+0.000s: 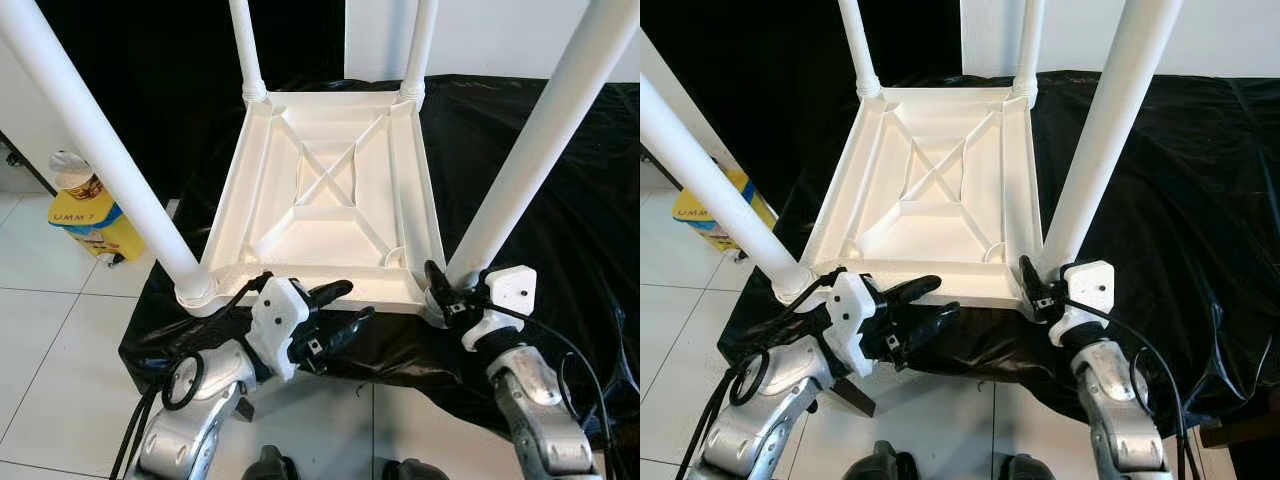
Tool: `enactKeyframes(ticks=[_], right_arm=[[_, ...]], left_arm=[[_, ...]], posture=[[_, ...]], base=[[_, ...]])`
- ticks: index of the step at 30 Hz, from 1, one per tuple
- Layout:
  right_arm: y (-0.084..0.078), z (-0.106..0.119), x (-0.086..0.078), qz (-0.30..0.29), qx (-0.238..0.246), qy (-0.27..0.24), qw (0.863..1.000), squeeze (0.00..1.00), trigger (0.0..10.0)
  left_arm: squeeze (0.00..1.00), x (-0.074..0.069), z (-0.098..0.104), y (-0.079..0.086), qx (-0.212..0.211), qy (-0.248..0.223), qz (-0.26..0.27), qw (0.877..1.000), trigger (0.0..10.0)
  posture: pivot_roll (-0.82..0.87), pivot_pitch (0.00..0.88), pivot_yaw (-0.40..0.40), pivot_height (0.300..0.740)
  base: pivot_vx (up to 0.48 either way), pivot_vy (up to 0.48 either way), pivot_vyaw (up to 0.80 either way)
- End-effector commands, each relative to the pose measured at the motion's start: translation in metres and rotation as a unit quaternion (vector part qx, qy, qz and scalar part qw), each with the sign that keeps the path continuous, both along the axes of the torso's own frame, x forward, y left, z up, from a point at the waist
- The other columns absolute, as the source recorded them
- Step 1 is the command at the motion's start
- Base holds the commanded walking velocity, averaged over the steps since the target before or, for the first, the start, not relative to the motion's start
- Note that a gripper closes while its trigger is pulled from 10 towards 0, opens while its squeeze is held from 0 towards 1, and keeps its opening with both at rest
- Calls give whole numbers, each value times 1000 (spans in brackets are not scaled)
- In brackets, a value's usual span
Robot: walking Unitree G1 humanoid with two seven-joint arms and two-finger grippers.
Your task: Building children table
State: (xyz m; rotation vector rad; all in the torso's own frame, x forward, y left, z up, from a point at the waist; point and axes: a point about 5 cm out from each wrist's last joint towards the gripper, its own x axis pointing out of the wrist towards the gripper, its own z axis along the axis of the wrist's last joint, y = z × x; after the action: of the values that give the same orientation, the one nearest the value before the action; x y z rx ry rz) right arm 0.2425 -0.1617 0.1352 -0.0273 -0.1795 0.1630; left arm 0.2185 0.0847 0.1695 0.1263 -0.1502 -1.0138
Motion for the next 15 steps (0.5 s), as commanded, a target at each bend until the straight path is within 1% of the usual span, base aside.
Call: enactKeyframes(ticks=[1, 2, 3, 6, 7, 9, 10, 12, 14, 15], right_arm=[[3, -14, -3, -40, 0, 40, 998, 0, 10000], [5, -14, -2, -66, -2, 42, 997, 0, 10000], [5, -14, -2, -66, -2, 42, 997, 0, 10000], [3, -16, -1, -106, 18, 53, 993, 0, 10000], [3, -16, -1, -106, 18, 53, 993, 0, 10000], [-1, -17, -2, -151, 32, 58, 986, 0, 10000], [-1, -17, -2, -151, 32, 58, 986, 0, 10000], [-5, -20, -3, -205, 44, 66, 976, 0, 10000], [-5, -20, -3, -205, 44, 66, 976, 0, 10000], [-7, -21, -4, -237, 51, 70, 968, 0, 10000]], left_arm=[[0, 12, -4, 8, -6, 5, 114, 993, 10000], [0, 14, -5, 7, -14, 14, 128, 992, 10000], [0, 14, -5, 7, -14, 14, 128, 992, 10000], [0, 16, -6, 7, -29, 33, 143, 989, 10000], [0, 16, -6, 7, -29, 33, 143, 989, 10000], [0, 18, -7, 7, -32, 33, 167, 985, 10000], [0, 18, -7, 7, -32, 33, 167, 985, 10000], [0, 21, -9, 8, -44, 47, 190, 980, 10000], [0, 21, -9, 8, -44, 47, 190, 980, 10000], [0, 23, -10, 7, -50, 51, 200, 977, 10000]], posture=[[39, 110, 41, 740], [38, 111, 41, 740], [38, 111, 41, 740], [37, 118, 47, 740], [37, 118, 47, 740], [39, 127, 53, 740], [39, 127, 53, 740], [40, 131, 55, 740], [40, 131, 55, 740], [41, 135, 56, 740]], base=[[0, 0, 0], [0, 0, 0], [0, 0, 0], [0, 0, 0], [0, 0, 0], [0, 0, 0], [0, 0, 0], [0, 0, 0], [0, 0, 0], [0, 0, 0]])
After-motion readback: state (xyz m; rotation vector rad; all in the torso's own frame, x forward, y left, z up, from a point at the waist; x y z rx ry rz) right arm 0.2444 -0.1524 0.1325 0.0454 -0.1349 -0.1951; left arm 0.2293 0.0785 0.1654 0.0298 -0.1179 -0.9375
